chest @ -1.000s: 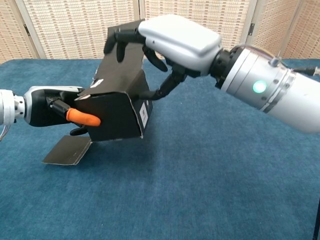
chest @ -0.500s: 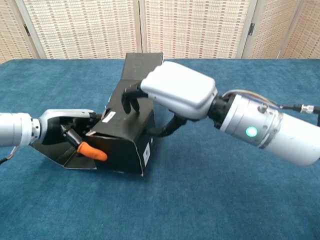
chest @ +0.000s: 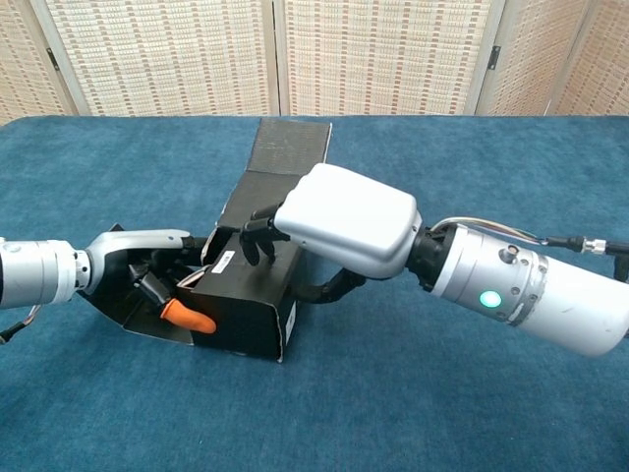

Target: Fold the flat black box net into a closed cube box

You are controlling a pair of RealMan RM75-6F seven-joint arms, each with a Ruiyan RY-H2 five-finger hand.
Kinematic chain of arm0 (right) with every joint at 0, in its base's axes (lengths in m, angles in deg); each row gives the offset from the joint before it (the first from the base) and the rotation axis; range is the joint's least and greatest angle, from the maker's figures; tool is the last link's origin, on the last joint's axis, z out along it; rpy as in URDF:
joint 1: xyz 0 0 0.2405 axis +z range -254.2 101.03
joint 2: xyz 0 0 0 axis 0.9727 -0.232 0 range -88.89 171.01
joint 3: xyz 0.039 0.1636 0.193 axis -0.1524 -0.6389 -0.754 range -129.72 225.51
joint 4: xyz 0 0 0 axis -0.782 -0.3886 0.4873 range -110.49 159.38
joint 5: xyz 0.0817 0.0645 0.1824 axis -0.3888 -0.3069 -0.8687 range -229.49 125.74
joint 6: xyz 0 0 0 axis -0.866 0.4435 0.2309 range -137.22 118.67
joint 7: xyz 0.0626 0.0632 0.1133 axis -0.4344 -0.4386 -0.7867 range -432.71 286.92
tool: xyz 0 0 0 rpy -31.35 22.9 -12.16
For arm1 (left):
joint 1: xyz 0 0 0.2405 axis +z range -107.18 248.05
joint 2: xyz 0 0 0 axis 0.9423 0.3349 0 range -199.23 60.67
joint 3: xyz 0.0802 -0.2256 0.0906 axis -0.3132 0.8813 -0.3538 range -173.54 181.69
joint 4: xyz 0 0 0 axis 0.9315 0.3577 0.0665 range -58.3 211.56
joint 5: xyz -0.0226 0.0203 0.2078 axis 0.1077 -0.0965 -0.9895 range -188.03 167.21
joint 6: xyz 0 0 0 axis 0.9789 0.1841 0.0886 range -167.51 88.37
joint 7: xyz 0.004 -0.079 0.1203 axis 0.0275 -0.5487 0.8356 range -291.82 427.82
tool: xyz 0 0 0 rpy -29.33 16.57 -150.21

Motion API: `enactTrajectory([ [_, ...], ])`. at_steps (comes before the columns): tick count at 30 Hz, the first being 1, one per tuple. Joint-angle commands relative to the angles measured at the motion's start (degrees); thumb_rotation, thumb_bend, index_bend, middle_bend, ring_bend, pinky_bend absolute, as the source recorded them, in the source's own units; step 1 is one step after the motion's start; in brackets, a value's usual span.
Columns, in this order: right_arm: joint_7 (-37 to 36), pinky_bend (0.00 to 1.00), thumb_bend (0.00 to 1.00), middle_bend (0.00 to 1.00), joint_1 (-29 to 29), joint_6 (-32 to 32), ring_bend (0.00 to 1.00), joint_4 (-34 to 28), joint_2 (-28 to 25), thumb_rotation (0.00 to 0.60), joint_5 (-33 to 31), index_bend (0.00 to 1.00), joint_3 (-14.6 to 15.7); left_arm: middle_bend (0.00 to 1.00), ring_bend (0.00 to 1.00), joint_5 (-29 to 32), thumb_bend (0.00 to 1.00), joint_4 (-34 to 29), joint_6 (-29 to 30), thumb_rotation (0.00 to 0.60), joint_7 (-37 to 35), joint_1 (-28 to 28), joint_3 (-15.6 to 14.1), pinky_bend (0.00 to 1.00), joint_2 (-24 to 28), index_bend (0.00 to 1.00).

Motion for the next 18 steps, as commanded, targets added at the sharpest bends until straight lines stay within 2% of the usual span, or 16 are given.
enactTrajectory([
  [1, 0.2, 1.00, 0.23, 0.44, -0.1, 0.2, 0.78, 0.3, 0.1, 0.600, 0.2, 0.43, 0.5, 0.15, 0.51, 0.0, 0.20, -1.0, 0.1, 0.600, 1.9, 0.2, 0.1, 0.73, 0.4, 0.09],
  [18, 2.0, 1.00, 0.23, 0.41, 0.6, -1.9, 0.78, -1.6, -2.1, 0.600, 0.8, 0.45, 2.6, 0.14, 0.51, 0.9, 0.20, -3.7, -1.1, 0.600, 8.0, 0.6, 1.2, 0.72, 0.8, 0.08],
])
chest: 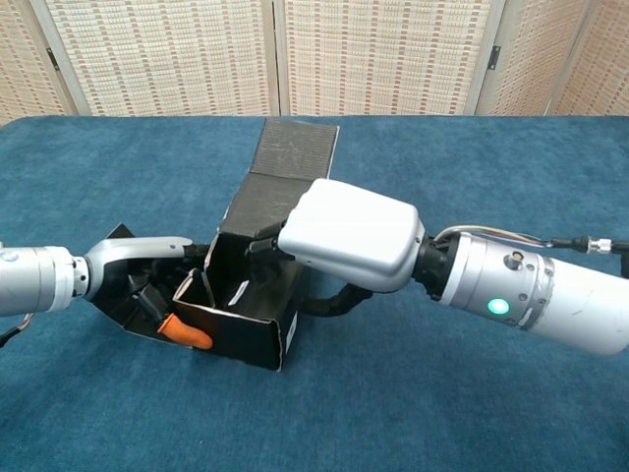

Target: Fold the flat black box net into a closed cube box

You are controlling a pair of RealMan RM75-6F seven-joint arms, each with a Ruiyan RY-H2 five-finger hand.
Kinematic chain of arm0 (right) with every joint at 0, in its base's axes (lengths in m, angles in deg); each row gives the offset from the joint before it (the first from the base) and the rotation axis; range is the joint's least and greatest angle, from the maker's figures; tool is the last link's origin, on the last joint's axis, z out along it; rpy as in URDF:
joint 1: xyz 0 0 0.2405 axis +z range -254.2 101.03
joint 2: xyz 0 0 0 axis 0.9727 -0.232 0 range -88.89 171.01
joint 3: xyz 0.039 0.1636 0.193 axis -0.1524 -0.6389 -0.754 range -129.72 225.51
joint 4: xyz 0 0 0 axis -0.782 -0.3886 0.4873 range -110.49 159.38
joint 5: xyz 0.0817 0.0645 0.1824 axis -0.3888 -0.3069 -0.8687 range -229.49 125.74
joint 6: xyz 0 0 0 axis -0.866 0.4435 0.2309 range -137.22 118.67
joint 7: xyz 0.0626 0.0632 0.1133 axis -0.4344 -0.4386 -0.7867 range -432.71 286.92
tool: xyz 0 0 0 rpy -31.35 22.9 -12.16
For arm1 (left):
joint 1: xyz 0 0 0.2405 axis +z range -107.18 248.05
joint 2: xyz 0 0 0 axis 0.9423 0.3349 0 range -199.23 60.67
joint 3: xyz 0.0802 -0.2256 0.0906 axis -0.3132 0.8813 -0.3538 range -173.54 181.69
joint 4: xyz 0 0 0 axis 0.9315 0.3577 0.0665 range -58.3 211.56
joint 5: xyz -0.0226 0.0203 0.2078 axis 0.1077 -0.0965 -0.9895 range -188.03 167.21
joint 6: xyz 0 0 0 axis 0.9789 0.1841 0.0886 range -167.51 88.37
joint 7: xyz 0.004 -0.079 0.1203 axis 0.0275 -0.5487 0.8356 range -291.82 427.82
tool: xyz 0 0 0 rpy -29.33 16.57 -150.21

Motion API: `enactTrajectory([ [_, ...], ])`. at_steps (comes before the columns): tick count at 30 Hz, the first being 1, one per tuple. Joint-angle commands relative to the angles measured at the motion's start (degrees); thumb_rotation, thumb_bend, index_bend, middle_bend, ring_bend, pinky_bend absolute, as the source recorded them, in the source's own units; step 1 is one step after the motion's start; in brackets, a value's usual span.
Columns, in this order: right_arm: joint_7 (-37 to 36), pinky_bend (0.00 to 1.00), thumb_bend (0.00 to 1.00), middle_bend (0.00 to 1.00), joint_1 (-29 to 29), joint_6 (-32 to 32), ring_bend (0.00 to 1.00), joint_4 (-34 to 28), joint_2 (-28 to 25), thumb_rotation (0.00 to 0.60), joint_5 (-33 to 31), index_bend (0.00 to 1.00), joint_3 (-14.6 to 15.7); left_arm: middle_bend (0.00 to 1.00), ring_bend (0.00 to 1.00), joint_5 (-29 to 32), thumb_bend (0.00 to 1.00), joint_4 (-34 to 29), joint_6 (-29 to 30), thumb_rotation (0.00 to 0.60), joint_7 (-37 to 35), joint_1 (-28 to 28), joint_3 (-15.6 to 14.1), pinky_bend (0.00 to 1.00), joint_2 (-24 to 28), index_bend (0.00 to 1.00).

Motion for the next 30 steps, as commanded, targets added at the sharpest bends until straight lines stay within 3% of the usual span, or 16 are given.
enactTrajectory([
  [1, 0.4, 1.00, 0.23, 0.41, 0.0, -0.6, 0.78, -0.6, -0.5, 0.600, -0.1, 0.46, 0.3, 0.14, 0.51, 0.3, 0.20, -0.1, -0.3, 0.600, 0.5, 0.0, 0.3, 0.72, -0.1, 0.08],
  [4, 0.7, 1.00, 0.23, 0.40, -0.1, -0.9, 0.78, -1.4, -0.9, 0.600, -0.3, 0.46, 0.4, 0.16, 0.51, 1.1, 0.20, 0.0, -0.8, 0.600, 1.2, 0.2, 0.8, 0.72, -0.4, 0.10],
  [11, 1.0, 1.00, 0.23, 0.38, -0.1, -2.1, 0.78, -2.9, -1.9, 0.600, -0.9, 0.46, 0.3, 0.34, 0.54, 3.3, 0.20, 0.4, -1.0, 0.600, 3.7, 1.2, 2.1, 0.74, -1.5, 0.31],
  [19, 1.7, 1.00, 0.23, 0.39, 0.7, -4.6, 0.78, -4.0, -2.4, 0.600, -1.4, 0.46, 0.3, 0.36, 0.55, 3.7, 0.20, -0.2, -1.5, 0.600, 5.5, 1.5, 2.9, 0.74, -1.8, 0.33],
  [23, 2.0, 1.00, 0.23, 0.46, 1.4, -6.6, 0.78, -5.3, -3.2, 0.600, -1.5, 0.53, 0.6, 0.36, 0.55, 3.7, 0.20, -0.1, -1.9, 0.600, 5.4, 1.6, 3.1, 0.74, -2.0, 0.33],
  [30, 1.6, 1.00, 0.22, 0.73, 2.6, -9.0, 0.79, -7.5, -4.7, 0.600, -1.7, 0.77, 0.7, 0.36, 0.55, 3.5, 0.20, 0.1, -2.5, 0.600, 4.6, 1.7, 3.3, 0.74, -1.9, 0.33],
])
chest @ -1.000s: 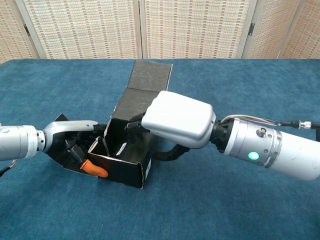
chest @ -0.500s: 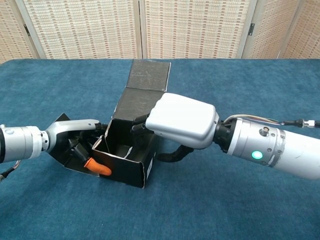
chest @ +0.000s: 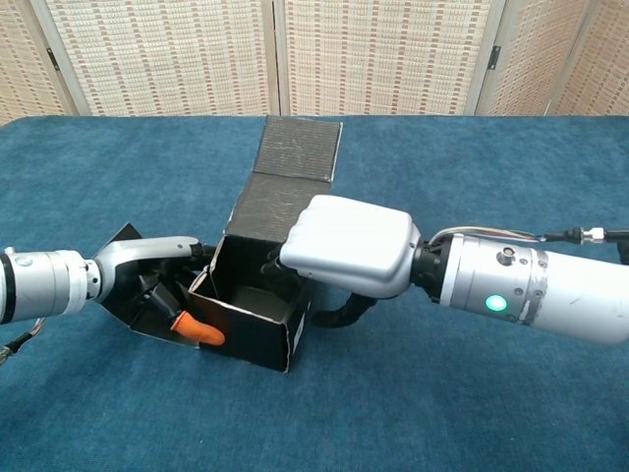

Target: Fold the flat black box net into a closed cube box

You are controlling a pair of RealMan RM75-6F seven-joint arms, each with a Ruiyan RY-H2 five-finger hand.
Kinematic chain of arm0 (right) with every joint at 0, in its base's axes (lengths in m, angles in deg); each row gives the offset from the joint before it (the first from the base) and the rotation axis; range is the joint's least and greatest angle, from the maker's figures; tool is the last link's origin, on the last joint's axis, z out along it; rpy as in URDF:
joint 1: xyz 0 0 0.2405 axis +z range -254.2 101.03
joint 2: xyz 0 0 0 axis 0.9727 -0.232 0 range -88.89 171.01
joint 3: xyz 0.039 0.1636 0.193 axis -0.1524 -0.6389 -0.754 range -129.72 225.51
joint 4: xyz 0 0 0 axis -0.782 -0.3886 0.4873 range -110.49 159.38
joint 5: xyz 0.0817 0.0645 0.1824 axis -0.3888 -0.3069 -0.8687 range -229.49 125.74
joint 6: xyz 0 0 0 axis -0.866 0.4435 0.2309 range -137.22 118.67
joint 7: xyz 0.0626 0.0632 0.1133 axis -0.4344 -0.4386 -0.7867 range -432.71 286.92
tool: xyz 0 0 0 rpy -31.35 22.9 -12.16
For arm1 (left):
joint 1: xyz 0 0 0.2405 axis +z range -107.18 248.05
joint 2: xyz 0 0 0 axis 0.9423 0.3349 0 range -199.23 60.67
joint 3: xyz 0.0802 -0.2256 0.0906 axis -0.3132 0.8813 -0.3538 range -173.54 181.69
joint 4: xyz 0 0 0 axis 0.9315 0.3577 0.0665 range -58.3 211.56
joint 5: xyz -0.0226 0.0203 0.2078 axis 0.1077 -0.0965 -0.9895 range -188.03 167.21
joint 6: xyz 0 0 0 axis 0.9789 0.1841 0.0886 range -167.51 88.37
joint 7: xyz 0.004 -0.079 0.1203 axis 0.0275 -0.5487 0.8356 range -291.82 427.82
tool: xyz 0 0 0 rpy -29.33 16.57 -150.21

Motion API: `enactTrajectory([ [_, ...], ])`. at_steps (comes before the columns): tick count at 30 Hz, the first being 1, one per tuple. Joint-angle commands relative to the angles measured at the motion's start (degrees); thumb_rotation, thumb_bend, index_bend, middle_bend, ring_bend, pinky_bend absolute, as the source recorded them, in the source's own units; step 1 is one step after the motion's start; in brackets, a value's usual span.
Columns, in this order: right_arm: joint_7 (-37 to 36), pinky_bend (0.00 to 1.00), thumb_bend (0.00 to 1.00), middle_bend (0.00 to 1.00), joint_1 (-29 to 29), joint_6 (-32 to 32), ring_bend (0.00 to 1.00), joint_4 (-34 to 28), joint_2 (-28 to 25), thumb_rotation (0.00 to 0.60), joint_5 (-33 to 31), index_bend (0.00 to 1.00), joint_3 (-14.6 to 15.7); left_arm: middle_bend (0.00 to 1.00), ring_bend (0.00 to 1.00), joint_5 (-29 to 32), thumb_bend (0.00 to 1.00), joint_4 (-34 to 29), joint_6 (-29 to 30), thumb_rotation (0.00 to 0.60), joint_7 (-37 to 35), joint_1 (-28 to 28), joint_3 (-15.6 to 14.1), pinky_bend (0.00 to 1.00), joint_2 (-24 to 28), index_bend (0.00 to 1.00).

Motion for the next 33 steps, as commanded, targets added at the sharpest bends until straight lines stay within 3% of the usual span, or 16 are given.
enactTrajectory([
  [1, -0.1, 1.00, 0.22, 0.79, 0.4, -0.7, 0.80, -0.5, -0.4, 0.600, -0.1, 0.81, 0.0, 0.36, 0.55, 0.0, 0.20, 0.1, -0.2, 0.600, -0.2, 0.0, 0.1, 0.74, 0.0, 0.33],
  [3, 0.0, 1.00, 0.22, 0.92, 0.8, -1.4, 0.81, -1.0, -0.7, 0.600, -0.3, 0.90, -0.2, 0.36, 0.55, 0.0, 0.20, 0.2, -0.2, 0.600, -0.4, 0.1, 0.3, 0.74, 0.0, 0.33],
  [6, 0.0, 1.00, 0.22, 1.00, 1.1, -1.8, 0.83, -1.5, -1.1, 0.600, -0.5, 0.98, -0.5, 0.36, 0.55, 0.5, 0.20, 0.5, -0.1, 0.600, -0.3, 0.4, 0.6, 0.74, -0.2, 0.33],
  [11, 0.6, 1.00, 0.22, 0.98, 1.0, -0.8, 0.83, -1.2, -1.8, 0.600, -0.2, 1.00, -0.6, 0.36, 0.54, 1.5, 0.20, 0.4, 0.1, 0.600, 0.7, 1.0, 1.3, 0.72, 0.0, 0.33],
  [13, 0.1, 1.00, 0.22, 0.84, 0.8, 0.0, 0.80, -0.7, -2.4, 0.600, 0.1, 0.92, -0.3, 0.36, 0.52, 2.0, 0.20, 0.0, 0.3, 0.600, 1.5, 1.3, 1.7, 0.71, 0.2, 0.32],
  [14, -0.1, 1.00, 0.21, 0.72, 0.7, 0.3, 0.78, -0.5, -2.6, 0.600, 0.1, 0.82, -0.3, 0.35, 0.49, 2.3, 0.20, -0.1, 0.4, 0.600, 2.0, 1.4, 1.9, 0.70, 0.2, 0.31],
  [17, -0.2, 1.00, 0.13, 0.29, 0.3, 0.8, 0.71, -0.1, -3.4, 0.600, -0.4, 0.34, -0.6, 0.31, 0.36, 3.5, 0.20, -0.6, 0.6, 0.600, 4.4, 1.9, 2.5, 0.64, 0.2, 0.25],
  [20, -0.7, 1.00, 0.06, 0.06, 0.1, 0.8, 0.68, -0.5, -3.9, 0.600, -1.1, 0.05, -1.1, 0.23, 0.21, 4.9, 0.20, -1.6, 0.6, 0.600, 6.6, 2.3, 3.3, 0.49, 0.2, 0.18],
  [22, -0.6, 1.00, 0.04, 0.01, -0.1, 0.5, 0.67, -0.8, -4.2, 0.600, -1.6, 0.00, -1.2, 0.16, 0.12, 5.8, 0.20, -2.4, 0.8, 0.600, 8.4, 2.6, 3.8, 0.40, 0.2, 0.13],
  [26, -0.9, 1.00, 0.03, 0.00, -1.4, 0.6, 0.65, -2.1, -5.2, 0.600, -3.1, 0.00, -1.5, 0.04, 0.01, 7.3, 0.20, -4.1, 1.4, 0.600, 12.0, 3.2, 4.8, 0.28, 0.4, 0.05],
  [33, -3.4, 1.00, 0.03, 0.00, -7.1, 2.3, 0.65, -9.8, -9.7, 0.600, -9.1, 0.00, -2.5, 0.00, 0.00, 9.7, 0.20, -7.9, 4.0, 0.600, 18.0, 4.8, 6.3, 0.19, 1.2, 0.00],
])
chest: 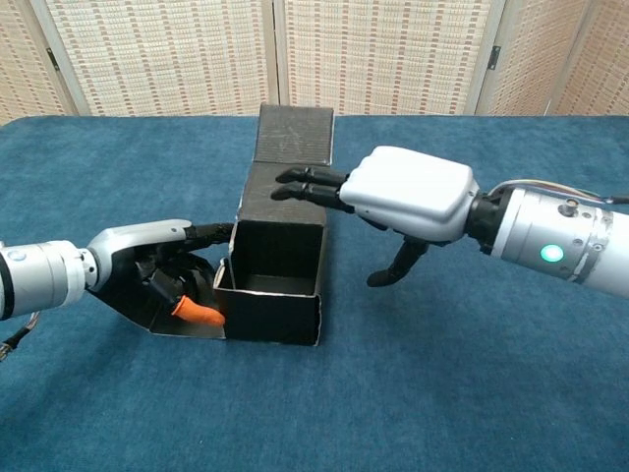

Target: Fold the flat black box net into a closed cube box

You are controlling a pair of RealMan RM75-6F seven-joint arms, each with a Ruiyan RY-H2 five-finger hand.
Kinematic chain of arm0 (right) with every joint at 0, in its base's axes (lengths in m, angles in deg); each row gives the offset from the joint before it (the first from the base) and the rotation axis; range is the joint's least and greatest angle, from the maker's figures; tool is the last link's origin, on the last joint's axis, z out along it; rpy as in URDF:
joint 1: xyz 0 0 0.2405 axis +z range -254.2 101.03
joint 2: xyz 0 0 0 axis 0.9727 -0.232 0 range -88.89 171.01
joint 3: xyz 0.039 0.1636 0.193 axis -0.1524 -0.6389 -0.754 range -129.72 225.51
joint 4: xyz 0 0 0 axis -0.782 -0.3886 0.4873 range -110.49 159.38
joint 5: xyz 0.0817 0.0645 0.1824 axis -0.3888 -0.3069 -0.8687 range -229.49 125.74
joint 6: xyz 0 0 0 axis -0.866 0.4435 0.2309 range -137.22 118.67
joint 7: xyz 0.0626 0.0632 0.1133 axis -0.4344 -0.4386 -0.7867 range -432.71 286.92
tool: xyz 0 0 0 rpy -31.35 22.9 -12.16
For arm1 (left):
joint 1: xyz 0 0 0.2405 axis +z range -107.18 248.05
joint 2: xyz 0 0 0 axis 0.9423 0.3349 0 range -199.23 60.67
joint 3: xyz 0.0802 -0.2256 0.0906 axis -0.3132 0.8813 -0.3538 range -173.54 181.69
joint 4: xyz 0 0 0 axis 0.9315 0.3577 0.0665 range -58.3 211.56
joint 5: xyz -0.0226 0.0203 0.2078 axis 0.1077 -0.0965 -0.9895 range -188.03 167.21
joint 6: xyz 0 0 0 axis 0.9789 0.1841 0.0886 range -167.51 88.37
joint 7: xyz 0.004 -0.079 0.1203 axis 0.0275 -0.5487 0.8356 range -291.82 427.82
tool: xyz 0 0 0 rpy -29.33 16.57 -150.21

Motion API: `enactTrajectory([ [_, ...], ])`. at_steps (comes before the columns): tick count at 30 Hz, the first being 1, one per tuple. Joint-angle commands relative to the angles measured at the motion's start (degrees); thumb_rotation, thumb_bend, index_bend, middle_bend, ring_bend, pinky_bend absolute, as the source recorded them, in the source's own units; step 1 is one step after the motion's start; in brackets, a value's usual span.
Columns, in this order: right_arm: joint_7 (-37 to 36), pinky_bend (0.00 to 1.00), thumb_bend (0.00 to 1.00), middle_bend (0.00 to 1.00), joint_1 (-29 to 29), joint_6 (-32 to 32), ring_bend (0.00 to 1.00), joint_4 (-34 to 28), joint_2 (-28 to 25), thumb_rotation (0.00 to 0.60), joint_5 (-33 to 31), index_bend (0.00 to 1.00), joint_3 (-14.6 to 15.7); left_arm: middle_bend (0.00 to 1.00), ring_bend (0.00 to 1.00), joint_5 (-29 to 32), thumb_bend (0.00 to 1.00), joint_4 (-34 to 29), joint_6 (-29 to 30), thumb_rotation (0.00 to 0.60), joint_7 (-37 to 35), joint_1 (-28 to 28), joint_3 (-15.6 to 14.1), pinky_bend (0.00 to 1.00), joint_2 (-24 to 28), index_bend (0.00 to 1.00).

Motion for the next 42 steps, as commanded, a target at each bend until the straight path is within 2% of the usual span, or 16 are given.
enactTrajectory([
  [1, -2.0, 1.00, 0.03, 0.00, -3.6, 0.6, 0.65, -5.7, -3.1, 0.600, -4.1, 0.00, -0.6, 0.00, 0.00, 1.0, 0.20, -2.3, 1.7, 0.600, 2.6, 1.1, 0.8, 0.19, 0.8, 0.00],
  [6, -5.1, 1.00, 0.03, 0.00, -10.1, 0.2, 0.65, -17.8, -7.2, 0.600, -12.7, 0.00, -1.0, 0.00, 0.00, -0.3, 0.20, -6.8, 5.8, 0.600, 8.1, 2.9, 0.6, 0.15, 3.3, 0.00],
  [9, -7.9, 1.00, 0.02, 0.00, -13.0, -2.7, 0.64, -24.7, -8.8, 0.600, -18.7, 0.00, -0.7, 0.00, 0.00, -1.1, 0.20, -9.1, 8.3, 0.600, 11.0, 3.9, 0.7, 0.13, 4.8, 0.00],
  [12, -12.3, 1.00, 0.02, 0.00, -14.5, -7.1, 0.64, -29.6, -9.2, 0.600, -25.0, 0.00, -1.4, 0.00, 0.00, -1.5, 0.20, -10.9, 9.9, 0.600, 13.0, 4.5, 1.0, 0.11, 6.3, 0.00],
  [15, -16.2, 1.00, 0.00, 0.00, -15.1, -11.1, 0.63, -31.5, -8.2, 0.600, -30.5, 0.00, -3.2, 0.00, 0.00, -1.4, 0.20, -12.1, 10.9, 0.600, 13.8, 4.9, 1.6, 0.10, 7.0, 0.00],
  [19, -19.7, 1.00, 0.00, 0.00, -15.3, -14.6, 0.63, -30.4, -4.9, 0.600, -35.2, 0.00, -6.1, 0.00, 0.00, -1.1, 0.20, -12.3, 11.8, 0.600, 14.7, 5.3, 2.4, 0.10, 7.2, 0.00],
  [25, -19.8, 1.00, 0.00, 0.00, -14.2, -18.6, 0.62, -26.9, 1.0, 0.600, -40.4, 0.00, -9.8, 0.00, 0.00, -1.3, 0.20, -12.1, 12.9, 0.600, 15.6, 5.7, 3.2, 0.09, 7.6, 0.00],
  [42, -11.5, 1.00, 0.00, 0.00, -9.3, -19.7, 0.62, -16.5, 14.7, 0.600, -43.8, 0.00, -17.1, 0.00, 0.00, -1.8, 0.20, -10.7, 12.5, 0.600, 11.9, 6.5, 3.9, 0.09, 8.7, 0.00],
])
